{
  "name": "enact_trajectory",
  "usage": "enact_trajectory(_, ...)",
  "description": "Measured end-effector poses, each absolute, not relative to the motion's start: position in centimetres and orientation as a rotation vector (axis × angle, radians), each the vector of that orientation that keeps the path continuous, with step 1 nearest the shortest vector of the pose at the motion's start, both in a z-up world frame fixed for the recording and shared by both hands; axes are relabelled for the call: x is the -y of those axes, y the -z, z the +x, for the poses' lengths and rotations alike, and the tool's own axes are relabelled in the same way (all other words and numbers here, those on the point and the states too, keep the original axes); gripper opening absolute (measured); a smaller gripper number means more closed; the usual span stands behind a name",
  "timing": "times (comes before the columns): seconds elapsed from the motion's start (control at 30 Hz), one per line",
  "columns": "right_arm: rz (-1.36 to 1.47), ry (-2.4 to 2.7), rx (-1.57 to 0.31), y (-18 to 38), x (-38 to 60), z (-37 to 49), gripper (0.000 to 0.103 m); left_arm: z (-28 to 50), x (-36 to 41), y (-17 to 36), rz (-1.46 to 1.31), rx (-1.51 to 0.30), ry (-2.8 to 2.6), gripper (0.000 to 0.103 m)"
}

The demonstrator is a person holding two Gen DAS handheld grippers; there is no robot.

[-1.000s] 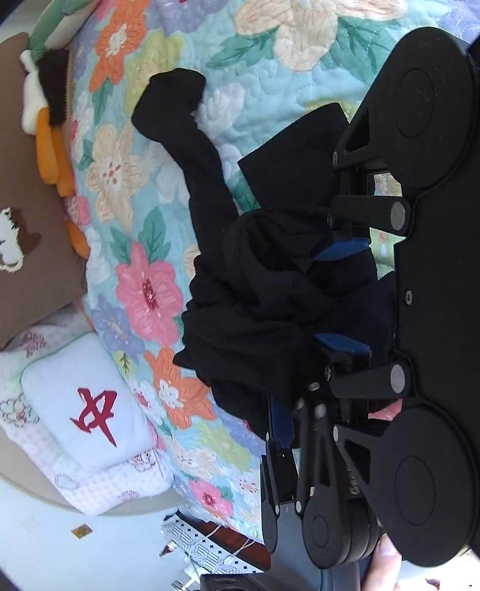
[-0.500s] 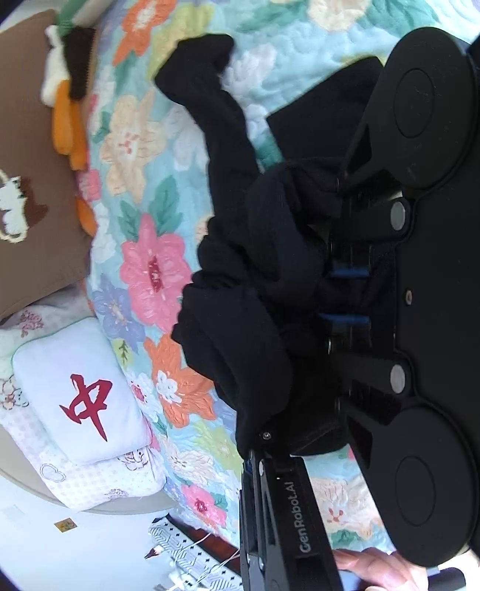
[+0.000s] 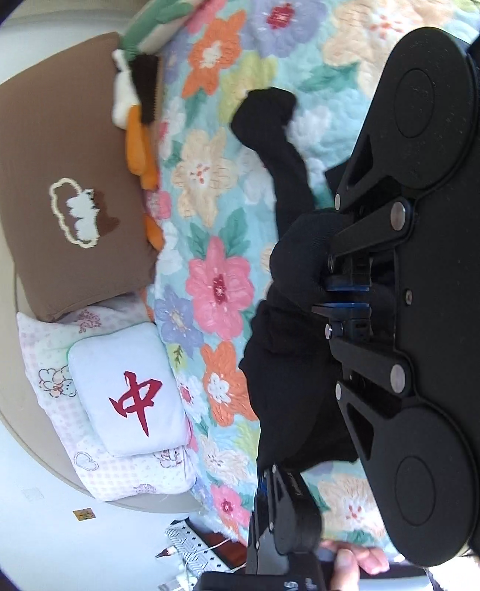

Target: Fold clothes

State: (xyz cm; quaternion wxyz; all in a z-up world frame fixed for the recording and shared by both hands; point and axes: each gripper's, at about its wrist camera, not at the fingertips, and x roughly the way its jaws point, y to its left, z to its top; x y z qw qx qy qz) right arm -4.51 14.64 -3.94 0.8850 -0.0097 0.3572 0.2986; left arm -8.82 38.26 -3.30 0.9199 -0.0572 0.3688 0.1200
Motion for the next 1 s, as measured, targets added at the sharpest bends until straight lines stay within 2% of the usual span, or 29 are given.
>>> enact_trajectory(0.2,0.005,-0.579,-0.763,4.6,-14.0,-4.8,0.006,-9.3,-39.9,3.4,-0.187,-0.783,-0.252,0.005)
enact_trajectory(0.53,-0.069,-0.459,-0.687,2.8,-11.8,-3.7,0.006,-9.6,-40.1,3.6,-0.290,-0.785,-0.150,0.006)
enact_trajectory(0.63,-0.097,-0.398,-0.655,2.1,-10.4,-3.1,0.006,-9.8,-40.0,3.4,-0.299,-0.782,-0.141,0.010)
enact_trajectory(0.67,-0.104,-0.378,-0.645,1.8,-9.8,-2.9,0.006,-9.8,-40.0,3.5,-0.308,-0.786,-0.143,0.018)
enact_trajectory(0.7,-0.111,-0.358,-0.636,1.6,-9.2,-2.8,0.006,-9.8,-40.1,3.6,-0.318,-0.791,-0.144,0.037)
enact_trajectory(0.77,-0.125,-0.325,-0.615,1.0,-8.0,-2.4,0.006,-9.7,-40.2,3.9,-0.347,-0.795,-0.133,0.056)
enact_trajectory(0.93,-0.155,-0.221,-0.559,-1.0,-4.4,-1.4,0.005,-9.7,-39.5,3.8,-0.407,-0.787,-0.059,0.060)
enact_trajectory(1.0,-0.151,-0.174,-0.543,-1.7,-2.8,-1.0,0.005,-9.7,-38.9,3.7,-0.395,-0.781,-0.041,0.067)
